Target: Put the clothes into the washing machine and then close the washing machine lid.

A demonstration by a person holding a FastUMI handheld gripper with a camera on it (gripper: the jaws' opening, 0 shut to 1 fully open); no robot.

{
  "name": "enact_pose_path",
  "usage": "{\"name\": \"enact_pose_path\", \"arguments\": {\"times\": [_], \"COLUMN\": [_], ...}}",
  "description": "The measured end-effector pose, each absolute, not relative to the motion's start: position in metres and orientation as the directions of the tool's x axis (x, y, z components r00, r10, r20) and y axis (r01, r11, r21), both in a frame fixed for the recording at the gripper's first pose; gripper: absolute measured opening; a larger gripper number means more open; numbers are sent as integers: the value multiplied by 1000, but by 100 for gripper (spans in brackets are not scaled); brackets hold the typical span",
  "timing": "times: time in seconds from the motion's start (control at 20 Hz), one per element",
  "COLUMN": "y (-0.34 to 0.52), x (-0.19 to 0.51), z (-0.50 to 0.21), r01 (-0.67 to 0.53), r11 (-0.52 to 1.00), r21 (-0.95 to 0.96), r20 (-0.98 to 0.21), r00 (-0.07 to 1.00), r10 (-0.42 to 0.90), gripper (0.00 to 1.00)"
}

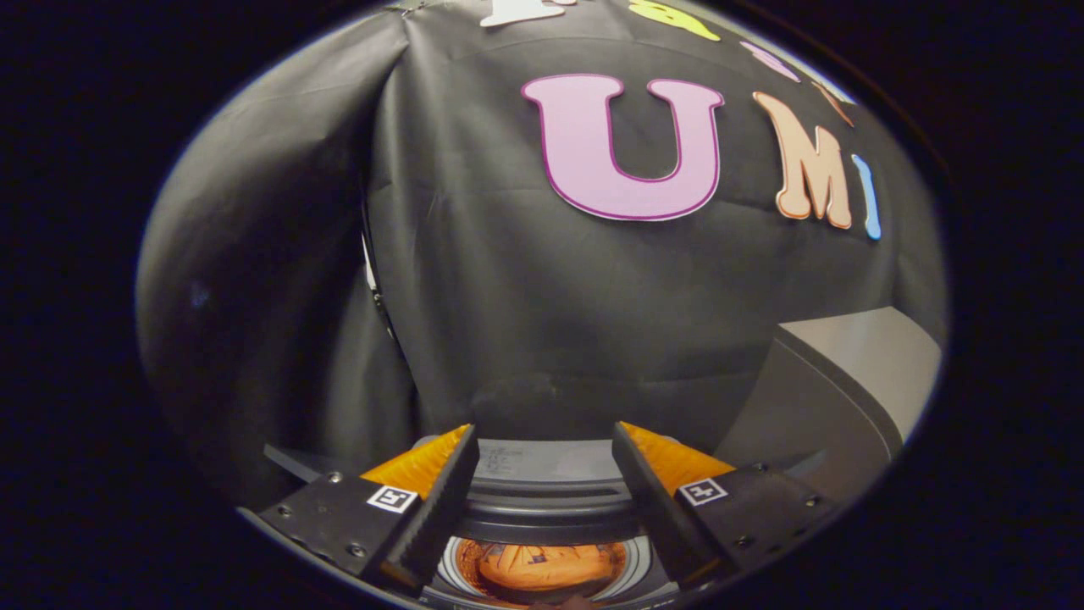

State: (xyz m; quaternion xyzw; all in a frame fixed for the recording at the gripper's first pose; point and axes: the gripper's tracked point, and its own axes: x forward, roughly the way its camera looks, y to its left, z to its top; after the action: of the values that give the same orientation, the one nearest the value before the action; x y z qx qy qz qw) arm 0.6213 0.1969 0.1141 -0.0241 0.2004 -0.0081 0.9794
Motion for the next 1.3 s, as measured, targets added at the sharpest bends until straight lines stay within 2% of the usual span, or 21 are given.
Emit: {"name": "enact_pose_path", "arguments": {"times": [0.15,0.45,1.0,1.3], "y": [192,192,180,188], "x": [614,613,593,576], "z": [112,118,119,119], "r01": [7,-33,-70,-62], "r11": [999,999,997,996], "r21": [-49,26,-38,58], "r20": [-407,-344,-292,-266], "r00": [913,938,955,961], "r10": [-27,40,56,75], "gripper": [96,96,97,97]}}
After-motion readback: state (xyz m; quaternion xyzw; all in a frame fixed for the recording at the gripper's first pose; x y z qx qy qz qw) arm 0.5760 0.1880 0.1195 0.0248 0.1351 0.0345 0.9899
